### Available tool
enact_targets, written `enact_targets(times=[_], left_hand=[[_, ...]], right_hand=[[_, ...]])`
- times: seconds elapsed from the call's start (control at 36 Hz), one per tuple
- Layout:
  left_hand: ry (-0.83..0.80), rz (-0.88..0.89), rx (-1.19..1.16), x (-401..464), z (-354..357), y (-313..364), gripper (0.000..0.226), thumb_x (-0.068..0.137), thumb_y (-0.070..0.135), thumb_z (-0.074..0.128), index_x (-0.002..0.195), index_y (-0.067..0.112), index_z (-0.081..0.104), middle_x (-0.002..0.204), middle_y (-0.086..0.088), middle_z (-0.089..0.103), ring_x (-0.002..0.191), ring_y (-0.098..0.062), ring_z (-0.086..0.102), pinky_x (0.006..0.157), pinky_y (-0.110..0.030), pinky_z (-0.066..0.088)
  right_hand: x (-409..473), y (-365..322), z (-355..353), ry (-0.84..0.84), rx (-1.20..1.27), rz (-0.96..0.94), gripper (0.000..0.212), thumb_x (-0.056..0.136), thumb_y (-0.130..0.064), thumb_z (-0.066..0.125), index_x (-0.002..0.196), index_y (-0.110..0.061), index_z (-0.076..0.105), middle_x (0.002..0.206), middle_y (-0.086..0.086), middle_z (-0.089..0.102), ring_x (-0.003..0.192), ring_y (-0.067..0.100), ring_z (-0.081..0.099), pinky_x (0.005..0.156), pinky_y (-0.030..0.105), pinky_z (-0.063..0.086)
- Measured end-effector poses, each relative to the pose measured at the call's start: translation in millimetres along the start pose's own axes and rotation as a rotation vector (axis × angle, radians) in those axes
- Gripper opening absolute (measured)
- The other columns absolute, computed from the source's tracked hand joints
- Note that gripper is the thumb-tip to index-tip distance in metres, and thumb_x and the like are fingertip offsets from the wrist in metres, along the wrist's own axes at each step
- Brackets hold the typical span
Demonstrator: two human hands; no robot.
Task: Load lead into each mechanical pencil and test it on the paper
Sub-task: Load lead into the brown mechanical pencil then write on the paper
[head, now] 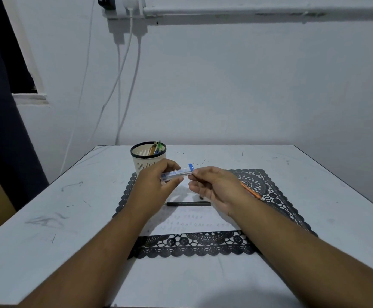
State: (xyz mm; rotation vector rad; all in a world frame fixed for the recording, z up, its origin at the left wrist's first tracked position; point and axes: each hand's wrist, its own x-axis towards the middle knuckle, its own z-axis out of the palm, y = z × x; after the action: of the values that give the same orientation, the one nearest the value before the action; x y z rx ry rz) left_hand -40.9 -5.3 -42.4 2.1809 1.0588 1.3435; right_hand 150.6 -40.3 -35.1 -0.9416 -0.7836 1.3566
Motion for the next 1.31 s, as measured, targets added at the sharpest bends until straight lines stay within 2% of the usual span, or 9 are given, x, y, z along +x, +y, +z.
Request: enact_targets(times=[0.17,0.44,0.58,0.75,1.0,1.19,1.31], left_hand=[[-0.050,-0.035,0.121,0.5,-1.1,-3.4,0.018,0.090,0.031,0.078,0.106,0.035,0.070,0.089,0.013,0.072,0.084,-0.004,0.065,0.073,-0.036,0.057],[-0.041,-0.053,0.176,0.7,-0.5,1.7,0.020,0.091,0.033,0.077,0.110,0.034,0.070,0.088,0.019,0.067,0.081,0.003,0.062,0.069,-0.021,0.051],[-0.050,-0.061,0.178,-0.8,0.2,0.7,0.021,0.092,0.034,0.076,0.112,0.032,0.070,0.088,0.018,0.069,0.083,0.000,0.064,0.072,-0.030,0.058],[-0.053,-0.079,0.172,0.3,0.1,-1.1,0.021,0.091,0.037,0.076,0.111,0.035,0.069,0.090,0.017,0.070,0.085,0.000,0.065,0.076,-0.037,0.060],[-0.053,-0.098,0.171,-0.9,0.3,4.7,0.021,0.092,0.036,0.075,0.112,0.033,0.069,0.089,0.018,0.070,0.083,0.000,0.065,0.075,-0.034,0.059],[-0.054,-0.116,0.167,-1.5,0.7,5.8,0.021,0.092,0.037,0.075,0.112,0.034,0.069,0.090,0.018,0.070,0.084,0.000,0.065,0.076,-0.035,0.060],[-0.057,-0.120,0.161,-1.0,0.4,6.5,0.019,0.092,0.036,0.075,0.111,0.035,0.069,0.090,0.019,0.070,0.085,0.000,0.065,0.076,-0.034,0.060]], right_hand=[[-0.5,-3.3,-0.4,-0.013,-0.190,-0.123,0.011,0.094,-0.006,0.076,0.097,0.002,0.069,0.096,0.023,0.078,0.074,0.028,0.075,0.068,0.030,0.063],[-2.2,-7.3,-1.2,0.026,-0.439,-0.317,0.004,0.095,-0.007,0.074,0.093,-0.004,0.077,0.090,0.016,0.078,0.078,0.033,0.077,0.070,0.045,0.066],[-4.7,-6.5,-0.7,0.055,-0.442,-0.347,0.005,0.096,-0.008,0.073,0.095,-0.004,0.077,0.092,0.016,0.078,0.079,0.030,0.076,0.069,0.045,0.066],[-6.1,-8.7,0.3,0.082,-0.411,-0.376,0.005,0.095,-0.009,0.074,0.092,-0.007,0.078,0.092,0.016,0.078,0.088,0.035,0.077,0.063,0.039,0.065],[-9.4,-8.9,2.9,0.092,-0.428,-0.409,0.005,0.094,-0.009,0.076,0.091,-0.006,0.074,0.092,0.015,0.075,0.087,0.031,0.077,0.062,0.041,0.065],[-7.0,-6.6,0.5,0.147,-0.517,-0.467,0.005,0.094,-0.015,0.077,0.090,-0.013,0.077,0.090,0.009,0.076,0.087,0.026,0.075,0.069,0.043,0.066],[-7.4,-7.8,2.5,0.144,-0.461,-0.452,0.006,0.095,-0.013,0.075,0.092,-0.008,0.075,0.090,0.012,0.076,0.087,0.027,0.076,0.070,0.042,0.066]])
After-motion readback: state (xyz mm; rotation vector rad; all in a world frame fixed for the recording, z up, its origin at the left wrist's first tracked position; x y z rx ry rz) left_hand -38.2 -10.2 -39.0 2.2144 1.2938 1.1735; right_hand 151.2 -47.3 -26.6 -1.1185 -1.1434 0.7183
